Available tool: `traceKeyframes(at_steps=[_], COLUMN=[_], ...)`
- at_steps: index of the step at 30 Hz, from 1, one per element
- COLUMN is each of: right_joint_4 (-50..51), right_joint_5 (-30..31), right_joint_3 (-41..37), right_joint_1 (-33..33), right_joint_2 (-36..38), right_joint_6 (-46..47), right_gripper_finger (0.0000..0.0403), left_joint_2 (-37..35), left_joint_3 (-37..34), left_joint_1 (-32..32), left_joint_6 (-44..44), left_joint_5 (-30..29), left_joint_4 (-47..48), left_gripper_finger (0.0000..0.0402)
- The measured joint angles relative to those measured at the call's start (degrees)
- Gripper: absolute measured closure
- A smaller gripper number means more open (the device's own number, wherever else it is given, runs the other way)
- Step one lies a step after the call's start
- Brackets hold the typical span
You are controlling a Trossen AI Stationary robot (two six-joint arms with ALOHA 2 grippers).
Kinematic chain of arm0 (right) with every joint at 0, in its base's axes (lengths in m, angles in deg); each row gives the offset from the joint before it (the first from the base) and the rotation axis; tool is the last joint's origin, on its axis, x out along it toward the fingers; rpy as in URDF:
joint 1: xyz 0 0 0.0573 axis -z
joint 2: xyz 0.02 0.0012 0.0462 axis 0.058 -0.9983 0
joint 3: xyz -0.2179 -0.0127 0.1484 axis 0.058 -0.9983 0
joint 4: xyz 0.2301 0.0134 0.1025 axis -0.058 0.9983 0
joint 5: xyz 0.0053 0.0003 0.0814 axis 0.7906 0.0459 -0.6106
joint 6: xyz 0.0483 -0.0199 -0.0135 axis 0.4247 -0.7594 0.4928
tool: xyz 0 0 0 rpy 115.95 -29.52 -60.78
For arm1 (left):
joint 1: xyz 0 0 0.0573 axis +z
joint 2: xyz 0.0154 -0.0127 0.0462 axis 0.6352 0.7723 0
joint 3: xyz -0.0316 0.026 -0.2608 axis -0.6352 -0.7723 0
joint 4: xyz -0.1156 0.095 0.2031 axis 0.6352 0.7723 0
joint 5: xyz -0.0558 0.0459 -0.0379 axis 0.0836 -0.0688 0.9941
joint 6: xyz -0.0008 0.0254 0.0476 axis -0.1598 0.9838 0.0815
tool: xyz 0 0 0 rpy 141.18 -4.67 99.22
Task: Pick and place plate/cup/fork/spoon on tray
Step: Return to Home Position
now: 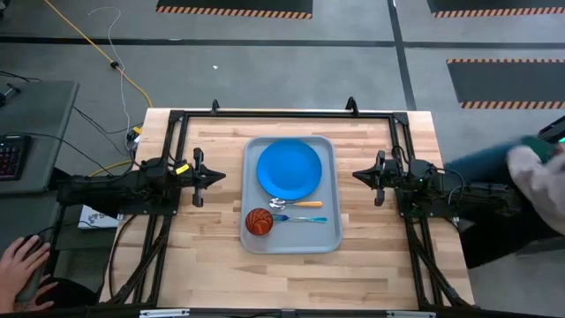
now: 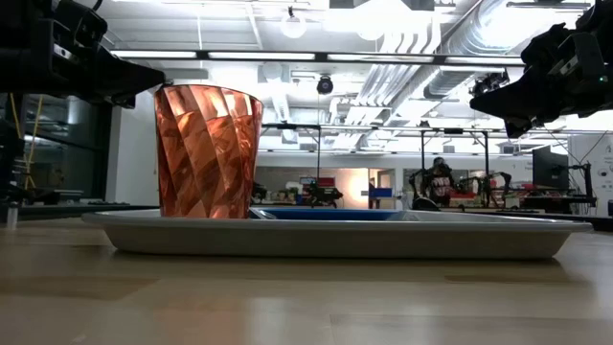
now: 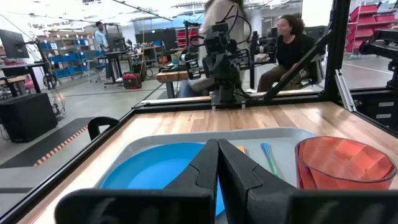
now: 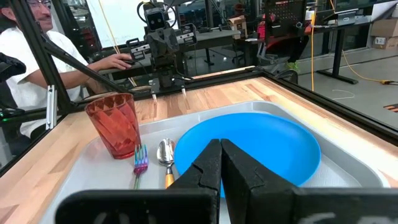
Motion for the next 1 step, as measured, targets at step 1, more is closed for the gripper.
traceKeyframes(at_steps=[1], right_joint_4=[0.0], right_joint_5=[0.0], right_joint_3=[0.0], right_joint_1=[0.0], right_joint_2=[0.0], right_joint_6=[0.0], right_gripper_finger=[0.0403], left_joint_2=[0.0], left_joint_3=[0.0], left_joint_1=[0.0], left_joint_6=[0.0], left_joint_5=[0.0], left_joint_4=[0.0], left_gripper_finger=[0.0401])
